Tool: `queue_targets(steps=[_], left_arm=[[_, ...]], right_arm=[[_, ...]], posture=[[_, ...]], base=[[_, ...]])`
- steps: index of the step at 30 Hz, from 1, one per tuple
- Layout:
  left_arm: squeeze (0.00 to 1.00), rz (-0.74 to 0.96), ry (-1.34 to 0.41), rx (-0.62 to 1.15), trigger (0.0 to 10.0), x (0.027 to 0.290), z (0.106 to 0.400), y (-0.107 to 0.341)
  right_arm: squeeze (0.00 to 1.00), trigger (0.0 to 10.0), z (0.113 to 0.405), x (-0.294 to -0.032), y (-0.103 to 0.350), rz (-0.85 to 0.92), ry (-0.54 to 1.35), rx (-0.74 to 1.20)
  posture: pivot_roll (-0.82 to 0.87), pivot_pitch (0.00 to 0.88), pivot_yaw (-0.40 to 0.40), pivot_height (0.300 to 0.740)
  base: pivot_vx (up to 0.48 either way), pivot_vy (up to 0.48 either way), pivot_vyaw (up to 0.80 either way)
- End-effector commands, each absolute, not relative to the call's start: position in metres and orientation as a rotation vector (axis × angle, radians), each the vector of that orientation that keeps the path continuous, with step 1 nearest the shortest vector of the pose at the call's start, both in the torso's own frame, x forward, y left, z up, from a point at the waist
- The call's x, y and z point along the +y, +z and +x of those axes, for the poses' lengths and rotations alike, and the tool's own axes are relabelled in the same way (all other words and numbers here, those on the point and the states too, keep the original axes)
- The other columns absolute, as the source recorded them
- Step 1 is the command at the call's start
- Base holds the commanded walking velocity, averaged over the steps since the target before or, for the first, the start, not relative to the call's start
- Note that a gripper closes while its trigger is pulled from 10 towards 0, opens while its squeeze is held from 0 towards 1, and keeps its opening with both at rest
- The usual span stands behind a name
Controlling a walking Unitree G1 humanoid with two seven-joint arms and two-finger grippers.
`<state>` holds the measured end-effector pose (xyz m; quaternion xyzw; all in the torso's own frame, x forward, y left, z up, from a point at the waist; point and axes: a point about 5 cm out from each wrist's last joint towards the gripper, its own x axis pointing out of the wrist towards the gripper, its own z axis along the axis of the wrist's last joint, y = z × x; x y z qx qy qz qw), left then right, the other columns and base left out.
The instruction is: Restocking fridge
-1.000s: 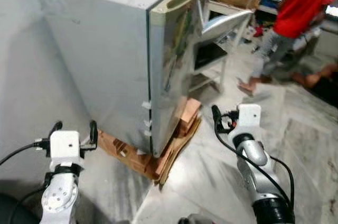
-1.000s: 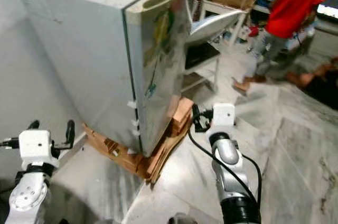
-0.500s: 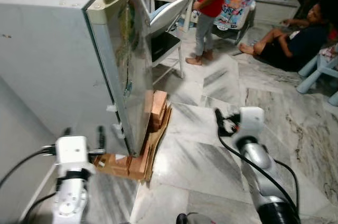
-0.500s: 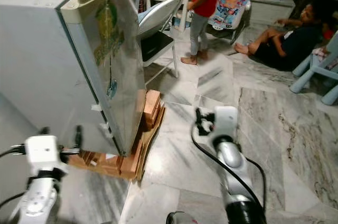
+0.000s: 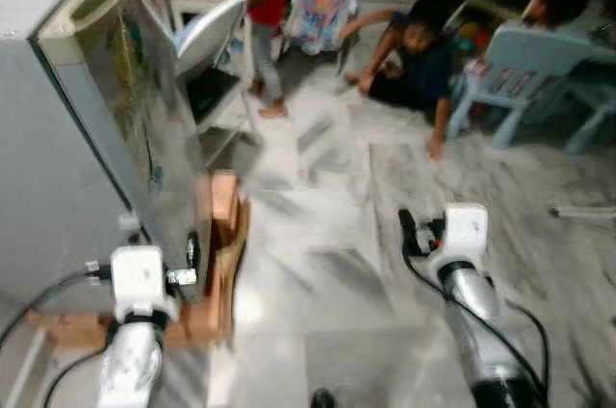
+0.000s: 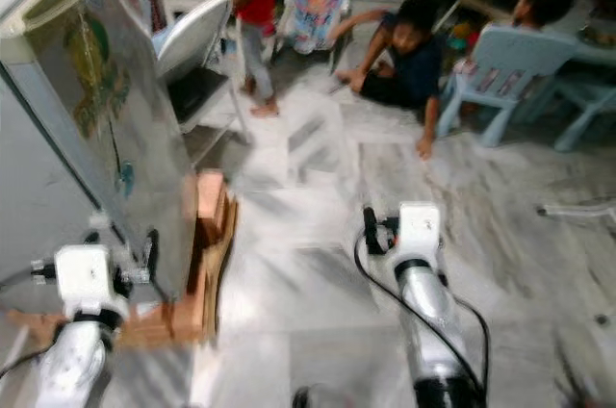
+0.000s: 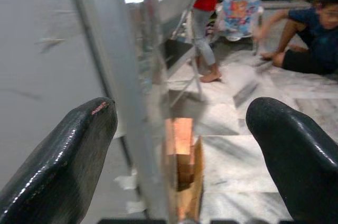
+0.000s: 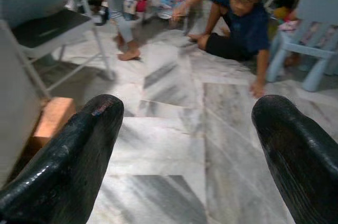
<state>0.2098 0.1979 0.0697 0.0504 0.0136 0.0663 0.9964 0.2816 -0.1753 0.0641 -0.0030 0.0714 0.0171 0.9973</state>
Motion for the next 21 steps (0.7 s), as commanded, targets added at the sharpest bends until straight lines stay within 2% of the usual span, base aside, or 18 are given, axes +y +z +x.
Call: queue_targets(steps=[1,9,12,17,21], left_arm=[[0.00,0.107,0.138,0.028,10.0,0.1984,0.2096,0.0696],[0.00,0.112,0.137,0.011,10.0,0.1971,0.2116,0.0723],[0.00,0.110,0.135,0.010,10.0,0.1965,0.2116,0.0728],[0.00,0.109,0.127,0.008,10.0,0.1959,0.2118,0.0730],[0.00,0.111,0.129,0.008,10.0,0.1957,0.2115,0.0729]], right_arm=[[0.00,10.0,0.2836,-0.1775,0.0688,-0.010,0.032,0.128],[0.00,10.0,0.2818,-0.1705,0.0714,-0.022,0.077,0.112],[0.00,10.0,0.2818,-0.1718,0.0712,-0.033,0.067,0.114],[0.00,10.0,0.2826,-0.1744,0.0708,-0.039,0.054,0.115],[0.00,10.0,0.2829,-0.1761,0.0702,-0.039,0.042,0.120]], posture=[[0.03,0.056,-0.025,0.740],[0.03,0.063,-0.029,0.740],[0.03,0.065,-0.028,0.740],[0.03,0.065,-0.027,0.740],[0.03,0.063,-0.025,0.740]], base=[[0.000,0.000,0.00],[0.000,0.000,0.00],[0.000,0.000,0.53],[0.257,0.000,0.69],[0.259,0.000,0.00]])
